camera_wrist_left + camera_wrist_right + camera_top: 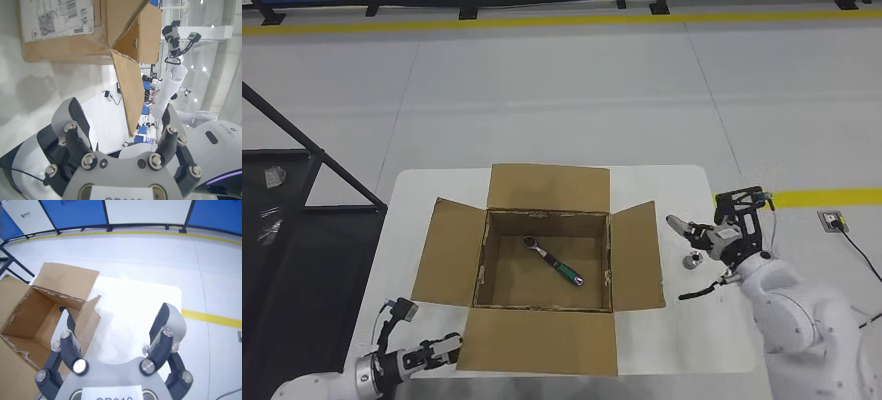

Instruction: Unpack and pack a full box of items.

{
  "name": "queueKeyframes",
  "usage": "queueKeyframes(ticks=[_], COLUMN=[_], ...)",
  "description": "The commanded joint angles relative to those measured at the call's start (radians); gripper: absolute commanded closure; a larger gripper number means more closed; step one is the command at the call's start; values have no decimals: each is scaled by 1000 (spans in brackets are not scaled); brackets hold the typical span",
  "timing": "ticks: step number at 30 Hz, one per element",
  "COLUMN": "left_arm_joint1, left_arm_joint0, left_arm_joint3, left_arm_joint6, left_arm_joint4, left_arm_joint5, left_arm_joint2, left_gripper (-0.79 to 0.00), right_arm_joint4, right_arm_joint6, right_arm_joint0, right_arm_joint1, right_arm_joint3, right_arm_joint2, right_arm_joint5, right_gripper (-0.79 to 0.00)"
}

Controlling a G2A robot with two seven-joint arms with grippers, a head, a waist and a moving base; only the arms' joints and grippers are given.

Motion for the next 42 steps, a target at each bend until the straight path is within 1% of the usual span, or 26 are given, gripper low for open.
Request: queueKeyframes(ticks=[1,2,5,7,10,13,16,20,23,27,30,31,34,35,37,38,40,41,42], left_arm_joint1=[1,1,1,0,-5,-6,-10,-13,-20,-38,-52,-55,-64,-68,-72,-74,-77,-79,-81], left_arm_joint0=[1,2,6,8,14,23,52,111,163,221,246,248,238,234,221,212,197,190,185], left_arm_joint3=[-2,-4,-16,-26,-31,-36,-53,-59,-74,-115,-154,-164,-181,-185,-187,-185,-178,-174,-169], left_arm_joint6=[3,2,6,23,92,172,243,333,463,710,847,868,937,954,964,971,978,983,985], left_arm_joint4=[-5,-7,-7,-6,-21,49,80,107,140,248,305,318,349,347,327,321,319,314,312], left_arm_joint5=[0,0,-1,-5,5,-4,-22,-76,-132,-210,-212,-204,-159,-145,-115,-103,-82,-78,-75], left_arm_joint2=[-4,-5,-5,-3,1,-8,-12,-53,-85,-109,-89,-81,-64,-53,-37,-34,-25,-20,-17], left_gripper=[-785,-785,-785,-785,-785,-785,-785,-785,-785,-785,-785,-773,-683,-628,-588,-582,-486,-397,-354], right_arm_joint4=[7,5,-4,3,31,46,57,61,68,80,84,84,83,82,84,86,89,91,94], right_arm_joint6=[92,145,214,203,177,157,145,136,127,116,115,115,109,109,108,108,103,101,100], right_arm_joint0=[27,51,115,144,159,159,157,150,146,144,145,144,143,143,141,139,132,128,125], right_arm_joint1=[4,7,10,10,12,16,21,26,30,34,37,38,41,42,44,45,48,49,50], right_arm_joint3=[82,122,236,293,340,359,364,355,349,344,339,337,333,333,333,333,333,333,334], right_arm_joint2=[-1,-3,-25,-37,-37,-28,-18,-13,-9,-6,-9,-12,-16,-18,-19,-19,-16,-15,-13], right_arm_joint5=[4,-5,5,14,-4,-19,-30,-31,-32,-39,-40,-40,-37,-37,-37,-38,-40,-40,-41], right_gripper=[-785,-785,-785,-785,-785,-785,-785,-785,-785,-785,-785,-785,-785,-785,-785,-785,-785,-785,-785])
